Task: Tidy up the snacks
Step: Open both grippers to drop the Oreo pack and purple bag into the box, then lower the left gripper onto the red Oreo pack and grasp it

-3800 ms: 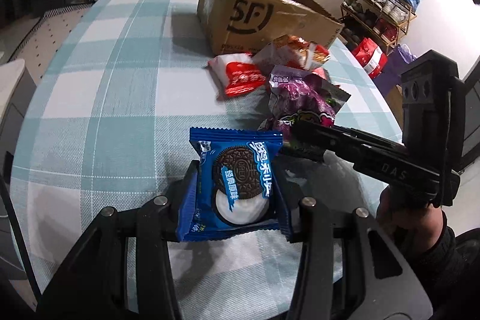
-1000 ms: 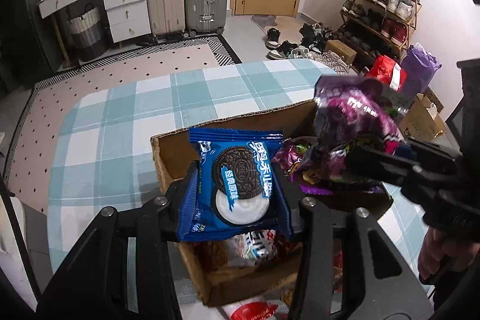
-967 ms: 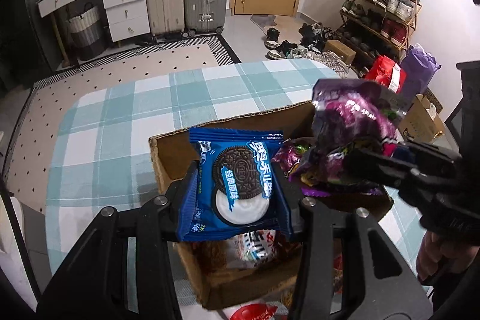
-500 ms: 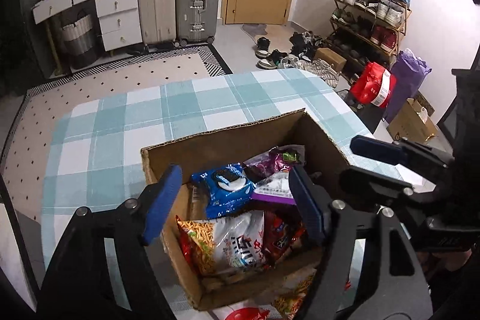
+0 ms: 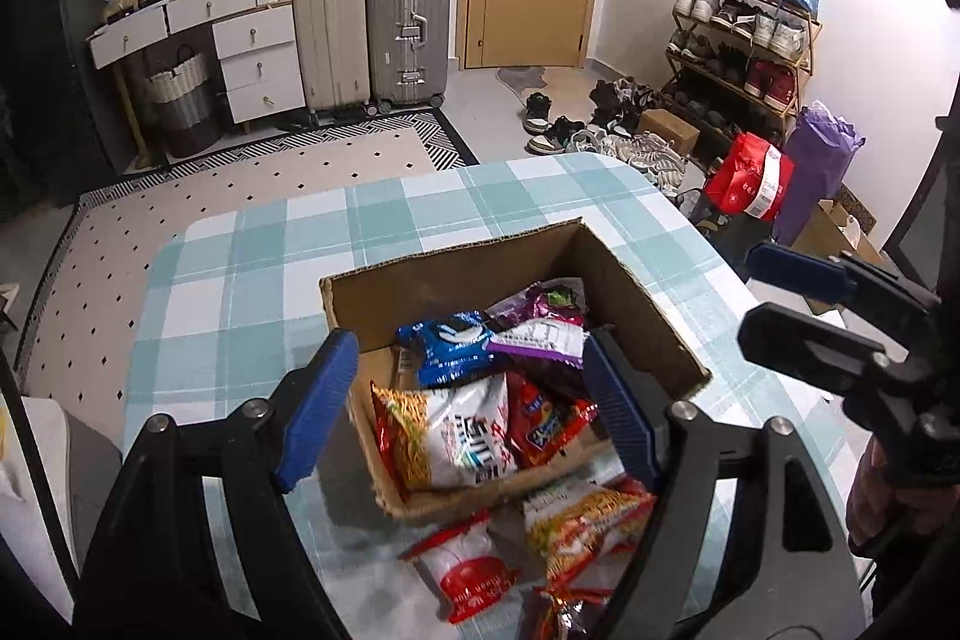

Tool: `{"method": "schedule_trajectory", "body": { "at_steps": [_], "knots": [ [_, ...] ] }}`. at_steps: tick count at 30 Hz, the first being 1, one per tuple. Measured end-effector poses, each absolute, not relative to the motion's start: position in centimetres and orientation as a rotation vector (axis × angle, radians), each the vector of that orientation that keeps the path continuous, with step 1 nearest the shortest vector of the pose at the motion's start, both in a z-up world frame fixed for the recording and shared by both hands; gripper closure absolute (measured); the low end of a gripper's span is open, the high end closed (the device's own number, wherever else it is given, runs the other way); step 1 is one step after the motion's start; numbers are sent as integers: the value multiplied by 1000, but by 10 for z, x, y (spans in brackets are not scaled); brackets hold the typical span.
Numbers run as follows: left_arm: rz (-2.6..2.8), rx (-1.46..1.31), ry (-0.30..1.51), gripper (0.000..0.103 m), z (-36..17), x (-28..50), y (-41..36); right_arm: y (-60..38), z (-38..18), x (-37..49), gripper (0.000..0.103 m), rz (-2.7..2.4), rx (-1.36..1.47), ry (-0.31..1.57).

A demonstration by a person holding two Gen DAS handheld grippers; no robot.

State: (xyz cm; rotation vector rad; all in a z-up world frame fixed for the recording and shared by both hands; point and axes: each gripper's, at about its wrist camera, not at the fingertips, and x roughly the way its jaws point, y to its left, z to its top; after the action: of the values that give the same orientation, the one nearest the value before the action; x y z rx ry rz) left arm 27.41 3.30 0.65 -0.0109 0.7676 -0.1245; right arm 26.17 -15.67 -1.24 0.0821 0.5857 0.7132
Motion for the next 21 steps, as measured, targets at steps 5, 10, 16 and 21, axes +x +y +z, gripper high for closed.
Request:
{"method": "schedule_trajectory", "body": {
  "at_steps": [5,10,16,21],
  "knots": [
    [-108,-5,755,23,19,245,28,-161,-2,237,33,715,77,557],
    [-79,-5,733,20,28,216,25,-163,3,214,29,712,74,541],
    [-65,-3,709,16,35,181,19,-171,6,181,20,706,85,517],
    [-56,-3,692,6,39,152,14,-179,8,153,17,699,91,493]
  ]
}}
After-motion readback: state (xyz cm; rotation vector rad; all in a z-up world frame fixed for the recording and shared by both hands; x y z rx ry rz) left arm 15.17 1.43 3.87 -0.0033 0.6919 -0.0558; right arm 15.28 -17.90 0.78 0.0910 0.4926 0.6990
